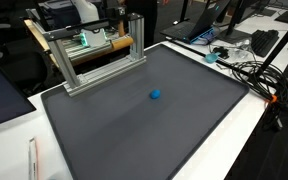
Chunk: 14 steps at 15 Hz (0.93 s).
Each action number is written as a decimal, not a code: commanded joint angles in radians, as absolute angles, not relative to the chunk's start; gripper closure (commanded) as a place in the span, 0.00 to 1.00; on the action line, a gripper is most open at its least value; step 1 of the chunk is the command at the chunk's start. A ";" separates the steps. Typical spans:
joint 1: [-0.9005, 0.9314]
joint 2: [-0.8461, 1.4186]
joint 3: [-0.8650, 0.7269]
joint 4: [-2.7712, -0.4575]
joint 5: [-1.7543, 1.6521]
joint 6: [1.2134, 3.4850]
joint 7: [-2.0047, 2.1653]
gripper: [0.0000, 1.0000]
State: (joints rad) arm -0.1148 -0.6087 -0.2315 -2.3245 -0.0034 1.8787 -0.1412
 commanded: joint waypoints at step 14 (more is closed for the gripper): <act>-0.010 -0.554 0.074 -2.421 -0.114 1.961 0.029 0.00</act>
